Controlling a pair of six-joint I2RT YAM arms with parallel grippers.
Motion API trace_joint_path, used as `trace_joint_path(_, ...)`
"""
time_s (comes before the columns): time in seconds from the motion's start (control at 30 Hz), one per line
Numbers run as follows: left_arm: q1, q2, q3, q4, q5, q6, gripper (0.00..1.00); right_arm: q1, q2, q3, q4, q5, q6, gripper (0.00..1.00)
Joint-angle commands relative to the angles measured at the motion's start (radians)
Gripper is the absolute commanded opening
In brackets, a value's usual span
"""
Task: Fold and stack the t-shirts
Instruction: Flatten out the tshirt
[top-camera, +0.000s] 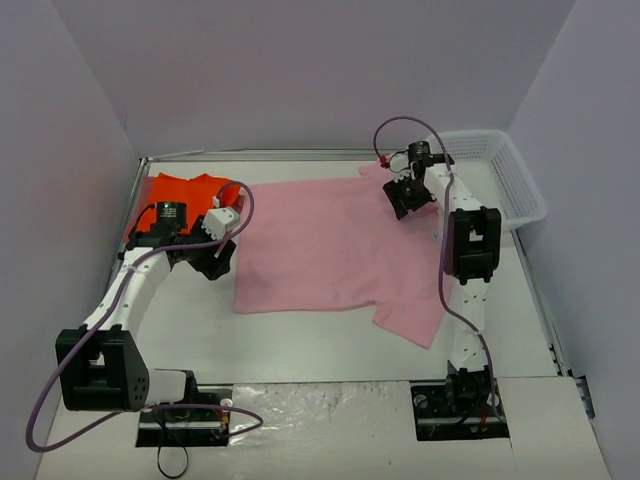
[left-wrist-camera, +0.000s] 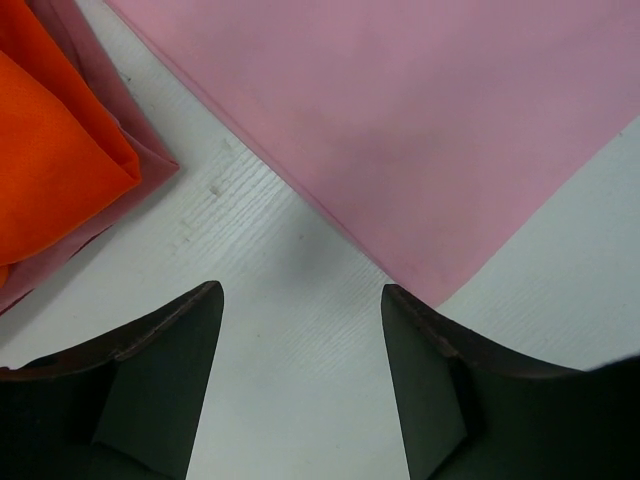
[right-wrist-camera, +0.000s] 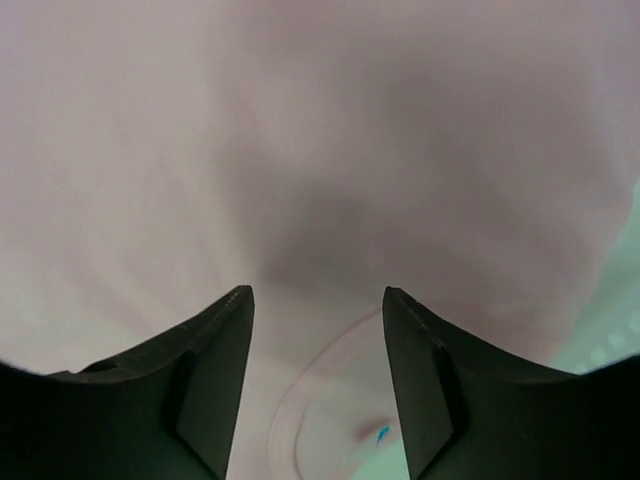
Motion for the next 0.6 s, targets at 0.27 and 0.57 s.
trace_joint_path(0.27,-0.25,-0.165,-0.047,-0.031,-0.187,0.149,0.65,-0.011,-0.45,-0.239,-0.114,-0.115,-0.02,0.64)
trace_joint_path(0.57,-0.468,-0.234,-0.334,0.078,-0.463,0.266,0.65,-0.022,-0.919,-0.791,-0.079,-0.096,-0.022,0.66)
